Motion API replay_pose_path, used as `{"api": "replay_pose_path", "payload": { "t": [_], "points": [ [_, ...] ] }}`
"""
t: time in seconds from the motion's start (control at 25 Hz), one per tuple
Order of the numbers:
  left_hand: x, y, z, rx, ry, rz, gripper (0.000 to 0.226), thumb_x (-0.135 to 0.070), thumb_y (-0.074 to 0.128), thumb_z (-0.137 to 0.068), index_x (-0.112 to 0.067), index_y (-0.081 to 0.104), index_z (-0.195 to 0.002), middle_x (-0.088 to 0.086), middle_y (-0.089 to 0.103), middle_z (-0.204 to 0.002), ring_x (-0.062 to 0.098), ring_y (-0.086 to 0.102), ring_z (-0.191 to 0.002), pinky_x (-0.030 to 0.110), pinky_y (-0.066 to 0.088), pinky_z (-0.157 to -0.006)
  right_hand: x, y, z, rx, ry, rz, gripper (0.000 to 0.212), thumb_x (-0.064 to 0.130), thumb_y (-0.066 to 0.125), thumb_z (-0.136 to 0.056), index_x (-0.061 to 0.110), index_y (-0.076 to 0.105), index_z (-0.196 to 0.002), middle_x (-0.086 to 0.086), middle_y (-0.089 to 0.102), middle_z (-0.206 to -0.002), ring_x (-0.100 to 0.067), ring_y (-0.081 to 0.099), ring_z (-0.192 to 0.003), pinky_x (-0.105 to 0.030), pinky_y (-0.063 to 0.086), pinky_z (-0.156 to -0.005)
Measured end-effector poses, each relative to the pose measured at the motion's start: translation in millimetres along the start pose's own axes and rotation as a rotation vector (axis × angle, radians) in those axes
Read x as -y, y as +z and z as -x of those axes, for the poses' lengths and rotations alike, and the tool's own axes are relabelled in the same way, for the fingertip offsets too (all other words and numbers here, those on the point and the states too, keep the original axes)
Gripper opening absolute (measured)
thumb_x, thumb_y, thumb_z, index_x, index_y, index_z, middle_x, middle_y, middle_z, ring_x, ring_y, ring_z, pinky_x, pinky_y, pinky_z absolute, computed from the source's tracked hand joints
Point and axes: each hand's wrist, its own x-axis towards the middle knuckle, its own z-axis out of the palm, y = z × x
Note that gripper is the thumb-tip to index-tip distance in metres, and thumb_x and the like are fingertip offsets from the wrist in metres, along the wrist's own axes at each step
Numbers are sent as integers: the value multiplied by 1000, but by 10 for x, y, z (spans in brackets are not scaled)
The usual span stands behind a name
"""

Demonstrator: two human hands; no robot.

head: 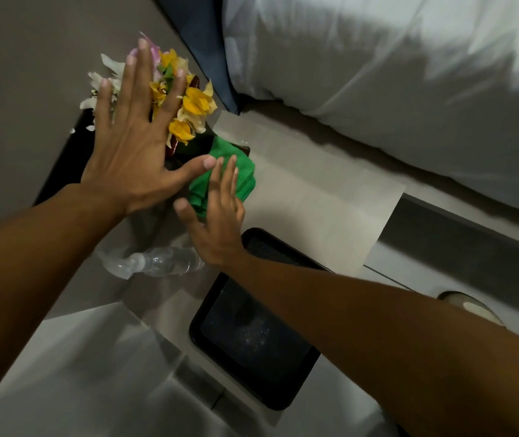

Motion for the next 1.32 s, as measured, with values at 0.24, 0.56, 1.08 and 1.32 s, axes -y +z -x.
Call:
{"api": "replay_pose_path", "payload": {
  "t": [0.24, 0.56, 1.08, 1.32],
  "points": [
    [-19, 18, 5, -26, -16, -1, 100, -83, 29, -81, -27, -3, -157, 26, -10, -162, 37, -9, -151, 59, -3, -117, 82, -142, -556, -108, 134, 3, 85, 64, 31, -90, 24, -1, -158, 0, -5, -168, -17, -5, -154, -59, 9, -121],
    [-11, 28, 7, -24, -31, -11, 100, -85, 26, -81, -28, -3, -157, 24, -9, -163, 36, -8, -151, 59, -3, -118, 146, -74, -287, -60, 143, 1, 89, 69, 31, -89, 26, -5, -157, 0, -9, -168, -17, -9, -154, -50, 4, -120],
    [-40, -1, 1, -3, -71, 18, 106, -89, 29, -73, -32, -1, -157, 22, -10, -163, 37, -9, -150, 62, -9, -113, 72, -314, -406, -99, 64, -25, 70, 1, 50, -96, 12, 16, -156, -6, 16, -167, -26, 16, -153, -45, 30, -118],
    [-56, -42, -2, 16, -85, -24, 104, -90, 24, -76, -31, -6, -156, 22, -12, -163, 39, -11, -150, 66, -6, -114, 171, -397, 20, 36, 36, -114, 67, -7, 46, -96, 10, 19, -155, -16, 27, -162, -32, 35, -145, -41, 35, -117]
  ]
}}
